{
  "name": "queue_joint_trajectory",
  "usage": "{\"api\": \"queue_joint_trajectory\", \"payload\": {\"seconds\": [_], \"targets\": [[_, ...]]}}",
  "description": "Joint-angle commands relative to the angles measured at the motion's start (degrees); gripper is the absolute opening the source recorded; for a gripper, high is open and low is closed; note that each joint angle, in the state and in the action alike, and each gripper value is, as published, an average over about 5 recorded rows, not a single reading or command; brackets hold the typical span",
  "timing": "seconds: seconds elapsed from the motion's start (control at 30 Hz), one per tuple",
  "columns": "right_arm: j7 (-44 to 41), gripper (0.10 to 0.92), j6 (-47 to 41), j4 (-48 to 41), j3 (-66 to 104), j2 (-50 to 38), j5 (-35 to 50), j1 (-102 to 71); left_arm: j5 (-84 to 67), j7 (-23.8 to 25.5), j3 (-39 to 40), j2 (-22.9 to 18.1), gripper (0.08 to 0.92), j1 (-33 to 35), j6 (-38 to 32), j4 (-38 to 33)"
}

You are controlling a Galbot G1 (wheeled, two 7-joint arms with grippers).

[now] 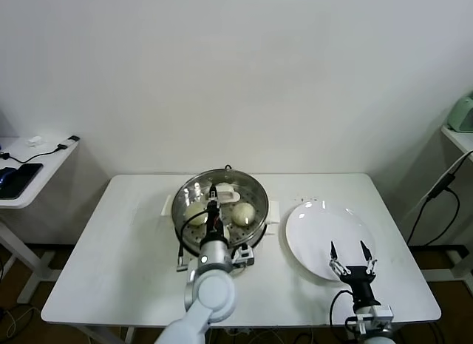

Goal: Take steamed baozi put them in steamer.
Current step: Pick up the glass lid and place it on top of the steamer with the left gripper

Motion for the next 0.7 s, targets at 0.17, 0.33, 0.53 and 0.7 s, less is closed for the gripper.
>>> {"api": "queue_joint_trajectory", "payload": {"seconds": [0.17, 0.33, 0.53, 0.7], "targets": [[-0.27, 0.823, 0.85, -0.32, -0.27, 0.28, -0.47, 0.19, -2.63, -0.05, 0.77, 0.05, 0.142, 0.75, -0.96, -1.77], [-0.41, 0.823, 0.27, 0.23, -0.40, 0.22, -0.29, 0.35, -7.33, -0.27, 1.77, 1.29, 0.253, 1.39, -0.93, -6.75], [-0.63, 0.823, -0.85, 0.54, -0.58, 0.16, -0.25, 0.63, -13.97, -2.15, 1.12, 3.87, 0.426, 4.42, -2.20, -13.16], [-1.25, 0.823, -1.64, 0.37, -1.23, 0.42, 0.08, 0.74, -24.21, -6.13, -1.65, 5.76, 0.565, 9.35, -6.64, -17.51]]}}
